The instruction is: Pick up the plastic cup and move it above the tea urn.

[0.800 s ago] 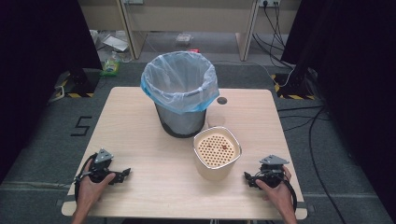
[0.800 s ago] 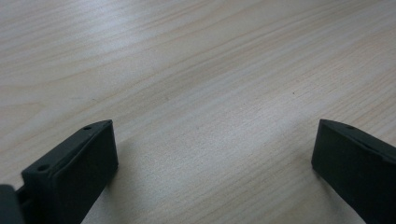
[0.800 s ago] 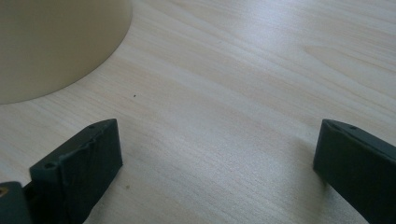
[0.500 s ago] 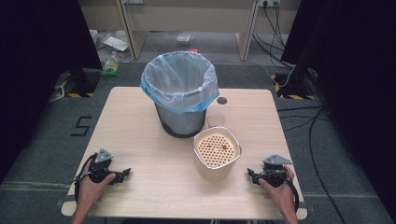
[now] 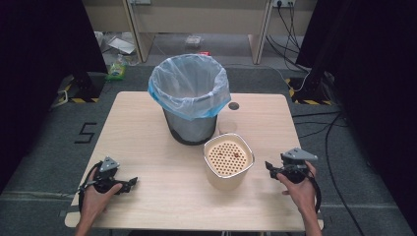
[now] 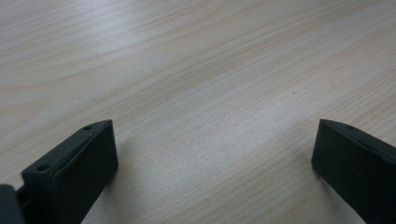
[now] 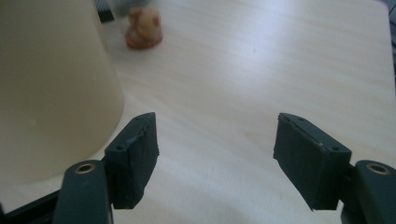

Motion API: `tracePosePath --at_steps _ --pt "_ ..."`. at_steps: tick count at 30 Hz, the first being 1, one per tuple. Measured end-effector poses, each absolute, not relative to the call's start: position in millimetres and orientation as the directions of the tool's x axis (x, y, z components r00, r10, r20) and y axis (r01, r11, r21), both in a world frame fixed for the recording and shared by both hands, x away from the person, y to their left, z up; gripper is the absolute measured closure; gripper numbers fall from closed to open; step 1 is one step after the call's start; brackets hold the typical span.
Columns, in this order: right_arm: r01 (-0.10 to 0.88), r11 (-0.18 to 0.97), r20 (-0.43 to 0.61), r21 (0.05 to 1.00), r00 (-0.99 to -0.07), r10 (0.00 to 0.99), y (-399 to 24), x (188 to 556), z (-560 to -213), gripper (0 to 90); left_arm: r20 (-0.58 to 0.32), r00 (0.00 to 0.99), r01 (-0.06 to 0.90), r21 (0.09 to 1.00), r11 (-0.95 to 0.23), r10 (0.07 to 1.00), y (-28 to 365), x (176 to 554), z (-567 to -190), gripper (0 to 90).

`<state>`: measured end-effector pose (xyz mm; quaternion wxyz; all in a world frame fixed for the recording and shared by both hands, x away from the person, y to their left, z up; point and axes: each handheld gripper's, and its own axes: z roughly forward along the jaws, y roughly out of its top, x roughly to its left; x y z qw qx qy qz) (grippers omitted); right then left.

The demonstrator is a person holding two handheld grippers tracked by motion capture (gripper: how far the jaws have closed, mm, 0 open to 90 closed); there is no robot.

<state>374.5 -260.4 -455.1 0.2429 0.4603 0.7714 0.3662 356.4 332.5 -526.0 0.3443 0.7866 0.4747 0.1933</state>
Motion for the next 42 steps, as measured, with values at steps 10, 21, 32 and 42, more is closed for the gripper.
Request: tracePosePath --at_steps 10,21,32,42 --pt "0.531 0.303 -0.03 0.791 -0.461 0.887 -249.9 420.9 -429.5 39.4 -0.023 0.475 0.614 0.725 -0.313 0.88 332.6 356.4 -525.9 0.0" --pt "0.561 0.262 0.029 0.785 -0.457 0.889 -229.6 465.3 -410.2 45.7 -0.023 0.475 0.614 0.724 -0.313 0.879 332.6 356.4 -525.8 0.0" --pt "0.569 0.276 0.045 0.774 -0.484 0.874 -209.0 484.9 -404.5 51.6 -0.023 0.475 0.614 0.724 -0.313 0.879 332.6 356.4 -525.8 0.0" --pt "0.577 0.312 0.041 0.754 -0.516 0.855 -186.2 504.9 -398.2 58.8 -0.023 0.475 0.614 0.724 -0.313 0.88 332.6 356.4 -525.8 0.0"
